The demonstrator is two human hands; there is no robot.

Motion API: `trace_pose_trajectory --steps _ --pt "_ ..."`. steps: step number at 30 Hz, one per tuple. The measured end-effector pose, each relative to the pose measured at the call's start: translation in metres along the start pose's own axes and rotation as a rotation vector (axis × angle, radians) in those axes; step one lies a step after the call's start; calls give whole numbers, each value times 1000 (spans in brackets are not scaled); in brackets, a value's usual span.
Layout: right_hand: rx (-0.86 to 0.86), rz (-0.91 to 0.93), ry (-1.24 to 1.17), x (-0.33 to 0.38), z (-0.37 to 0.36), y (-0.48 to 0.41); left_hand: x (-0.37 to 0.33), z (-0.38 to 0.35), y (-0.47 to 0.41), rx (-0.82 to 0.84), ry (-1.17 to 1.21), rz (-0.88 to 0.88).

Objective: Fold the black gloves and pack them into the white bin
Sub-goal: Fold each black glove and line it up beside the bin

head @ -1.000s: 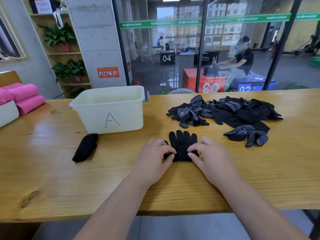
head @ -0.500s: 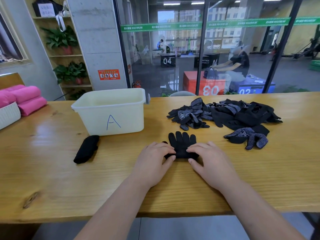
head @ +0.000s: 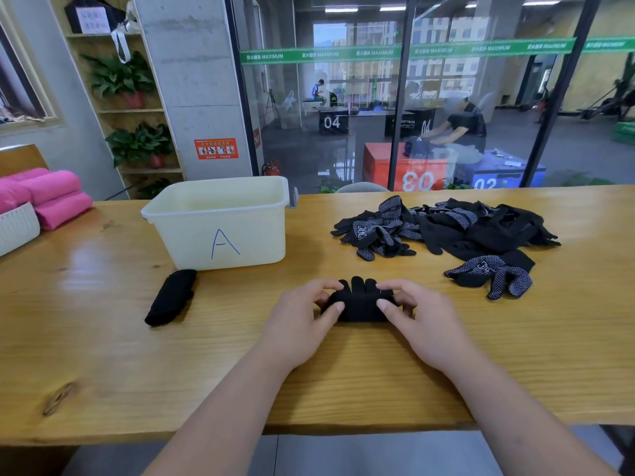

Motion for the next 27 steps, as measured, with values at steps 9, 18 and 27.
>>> trace_pose_trajectory --steps 9,18,27 --pt "-302 269 461 37 4 12 -19 0 -3 -72 -298 -195" --pt "-114 257 578 30 -14 9 -16 -13 -3 27 -461 -192" --pt "-64 112 257 18 -1 7 -9 -1 0 4 -245 -90"
Point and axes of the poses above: each hand's wrist, its own y-axis away from the middle knuckle, its own z-axis out of the back of the hand, x = y × z, the point moved 10 cm from there along -y, towards the middle knuckle, and after that the axes turned 7 degrees about -z, right-handed, at the moved point
